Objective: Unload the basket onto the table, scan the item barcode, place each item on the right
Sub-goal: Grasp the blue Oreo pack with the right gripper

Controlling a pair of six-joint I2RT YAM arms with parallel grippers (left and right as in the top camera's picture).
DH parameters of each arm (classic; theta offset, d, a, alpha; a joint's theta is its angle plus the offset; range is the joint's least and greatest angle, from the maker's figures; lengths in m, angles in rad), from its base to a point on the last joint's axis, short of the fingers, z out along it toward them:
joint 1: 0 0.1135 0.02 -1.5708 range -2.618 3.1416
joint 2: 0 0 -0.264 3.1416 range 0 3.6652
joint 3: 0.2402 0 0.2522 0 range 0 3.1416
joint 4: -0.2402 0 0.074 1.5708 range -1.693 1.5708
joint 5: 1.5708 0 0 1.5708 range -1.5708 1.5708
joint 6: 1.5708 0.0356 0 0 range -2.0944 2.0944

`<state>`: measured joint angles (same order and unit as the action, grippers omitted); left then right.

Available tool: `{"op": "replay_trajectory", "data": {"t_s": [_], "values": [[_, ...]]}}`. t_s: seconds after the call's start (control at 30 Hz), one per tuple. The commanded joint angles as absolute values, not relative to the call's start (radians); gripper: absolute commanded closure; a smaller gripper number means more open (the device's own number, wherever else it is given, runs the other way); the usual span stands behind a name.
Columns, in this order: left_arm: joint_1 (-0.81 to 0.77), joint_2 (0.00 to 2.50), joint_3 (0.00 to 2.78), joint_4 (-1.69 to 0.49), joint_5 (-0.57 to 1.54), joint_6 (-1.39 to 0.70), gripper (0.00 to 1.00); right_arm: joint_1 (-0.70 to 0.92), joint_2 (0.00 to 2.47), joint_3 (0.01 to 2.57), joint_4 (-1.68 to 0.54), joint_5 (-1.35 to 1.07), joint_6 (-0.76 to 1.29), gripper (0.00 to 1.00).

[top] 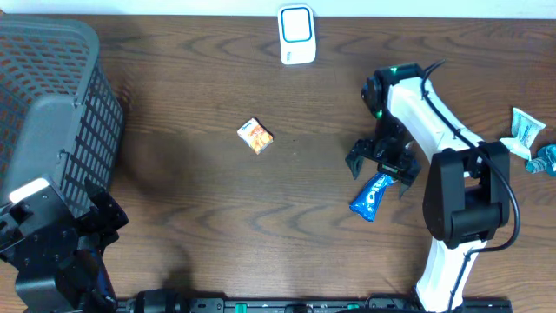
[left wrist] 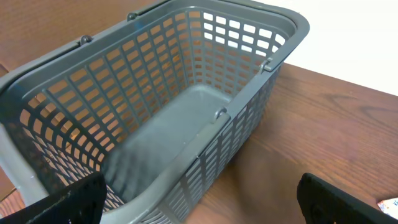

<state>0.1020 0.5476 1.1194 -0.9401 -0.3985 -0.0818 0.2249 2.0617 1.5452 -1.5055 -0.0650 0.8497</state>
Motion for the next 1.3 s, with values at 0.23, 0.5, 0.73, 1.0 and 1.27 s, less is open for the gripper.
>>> {"op": "replay_trajectory", "data": {"t_s": [0.23,0.5,0.73,1.0,1.27], "values": [[0.106,0.547,1.116,-0.942,-0.402,-0.087,0.02,0.223,2.063,1.293,-1.132,0.113,0.905,0.64],[0.106,0.547,1.116,-0.942,-0.402,-0.087,0.02,0.222,2.062,1.295,-1.105,-0.277,0.619,0.99],[0.106,0.547,1.116,-0.942,-0.402,-0.087,0.02,0.234,2.062,1.296,-1.115,-1.561,-0.247,0.99],[0.106,0.547,1.116,-0.942,-0.402,-0.087,0.02,0.283,2.062,1.298,-1.092,-1.562,-0.836,0.99],[0.106,0.547,1.116,-0.942,-0.402,-0.087,0.02,0.374,2.061,1.323,-1.077,-1.562,-1.234,0.99]]}}
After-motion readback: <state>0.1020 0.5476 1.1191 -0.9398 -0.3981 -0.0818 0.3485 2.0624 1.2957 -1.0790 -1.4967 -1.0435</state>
